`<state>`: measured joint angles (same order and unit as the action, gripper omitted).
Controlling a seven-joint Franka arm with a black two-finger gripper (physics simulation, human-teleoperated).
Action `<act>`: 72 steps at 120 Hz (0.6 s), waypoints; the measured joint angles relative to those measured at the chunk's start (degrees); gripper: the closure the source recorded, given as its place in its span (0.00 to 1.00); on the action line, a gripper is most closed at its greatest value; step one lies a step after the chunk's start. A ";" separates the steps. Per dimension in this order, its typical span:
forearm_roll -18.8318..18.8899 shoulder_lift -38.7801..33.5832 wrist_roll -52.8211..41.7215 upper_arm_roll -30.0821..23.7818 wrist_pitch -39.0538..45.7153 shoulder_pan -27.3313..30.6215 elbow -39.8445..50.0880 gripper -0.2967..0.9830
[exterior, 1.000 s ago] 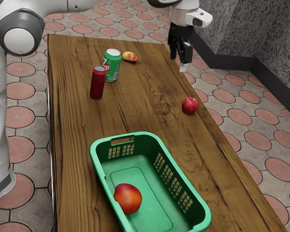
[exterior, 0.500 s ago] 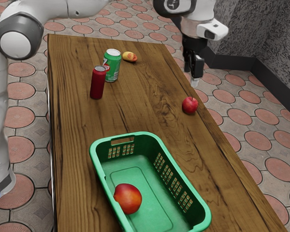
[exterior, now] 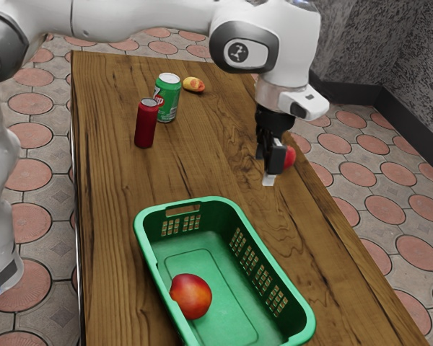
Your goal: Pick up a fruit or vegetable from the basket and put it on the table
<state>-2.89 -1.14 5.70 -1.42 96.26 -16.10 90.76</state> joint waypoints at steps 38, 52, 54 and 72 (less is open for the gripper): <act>-6.93 -18.57 6.80 -5.78 8.50 11.24 28.35 0.23; -12.49 -25.99 7.87 -22.96 8.97 27.28 32.67 0.23; -13.36 -26.25 8.02 -24.86 9.03 28.28 32.55 0.23; -20.25 -27.00 9.14 -38.27 9.38 37.89 31.34 0.23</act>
<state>-23.14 -28.14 14.84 -39.69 105.64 21.80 122.10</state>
